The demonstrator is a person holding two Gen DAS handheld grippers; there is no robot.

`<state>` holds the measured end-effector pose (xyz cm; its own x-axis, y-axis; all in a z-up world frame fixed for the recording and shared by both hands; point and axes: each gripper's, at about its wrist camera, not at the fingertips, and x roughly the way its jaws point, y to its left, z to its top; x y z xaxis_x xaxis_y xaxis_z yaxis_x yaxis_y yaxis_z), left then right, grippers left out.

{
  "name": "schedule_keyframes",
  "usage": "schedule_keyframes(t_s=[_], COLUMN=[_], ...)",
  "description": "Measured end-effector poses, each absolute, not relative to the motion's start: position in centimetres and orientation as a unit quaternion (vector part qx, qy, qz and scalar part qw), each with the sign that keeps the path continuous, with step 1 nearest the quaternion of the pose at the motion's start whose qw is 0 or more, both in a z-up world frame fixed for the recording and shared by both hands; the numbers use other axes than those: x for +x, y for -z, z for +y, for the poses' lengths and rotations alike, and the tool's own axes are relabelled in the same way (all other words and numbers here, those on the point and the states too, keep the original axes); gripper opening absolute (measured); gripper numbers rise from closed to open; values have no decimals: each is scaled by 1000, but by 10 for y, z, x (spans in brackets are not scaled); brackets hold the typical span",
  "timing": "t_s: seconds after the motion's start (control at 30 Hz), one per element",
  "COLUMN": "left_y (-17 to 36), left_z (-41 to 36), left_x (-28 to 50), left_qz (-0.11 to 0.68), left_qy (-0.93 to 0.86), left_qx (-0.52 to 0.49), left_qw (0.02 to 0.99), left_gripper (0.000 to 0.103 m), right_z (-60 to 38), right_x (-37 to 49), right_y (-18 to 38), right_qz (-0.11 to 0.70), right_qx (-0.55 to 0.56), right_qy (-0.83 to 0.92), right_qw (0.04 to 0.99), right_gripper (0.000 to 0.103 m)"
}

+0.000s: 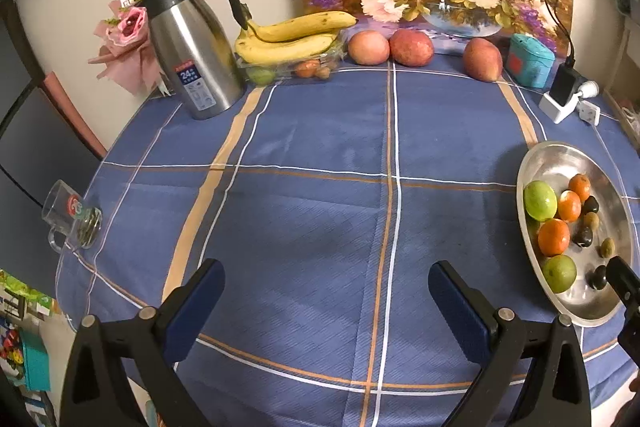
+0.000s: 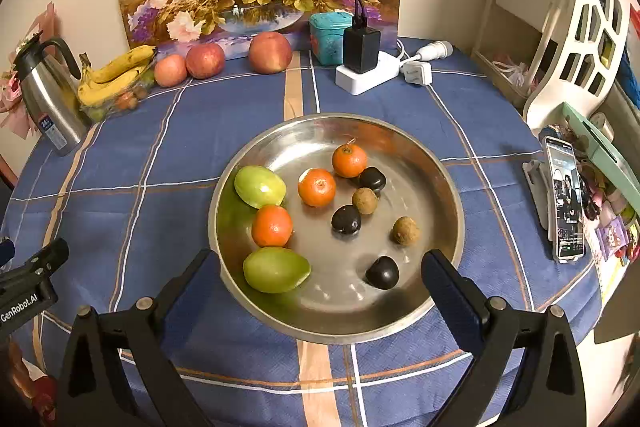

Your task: Organize fruits

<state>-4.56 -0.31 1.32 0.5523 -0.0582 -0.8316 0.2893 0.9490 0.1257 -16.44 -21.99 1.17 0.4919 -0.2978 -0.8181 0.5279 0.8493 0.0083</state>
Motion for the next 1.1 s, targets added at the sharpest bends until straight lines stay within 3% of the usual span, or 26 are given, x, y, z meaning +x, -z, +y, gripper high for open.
schedule_keyframes(t_s=[1.1], left_y=[-10], left_z=[-5], left_x=[-46], left_qz=[467], left_qy=[106], left_qx=[131], left_qw=[868], left_gripper=[103], right_z=[-217], right_x=[-158], right_y=[-6], right_qz=[456], right_qx=[128], right_qy=[231], right_qw=[850], right_gripper=[101])
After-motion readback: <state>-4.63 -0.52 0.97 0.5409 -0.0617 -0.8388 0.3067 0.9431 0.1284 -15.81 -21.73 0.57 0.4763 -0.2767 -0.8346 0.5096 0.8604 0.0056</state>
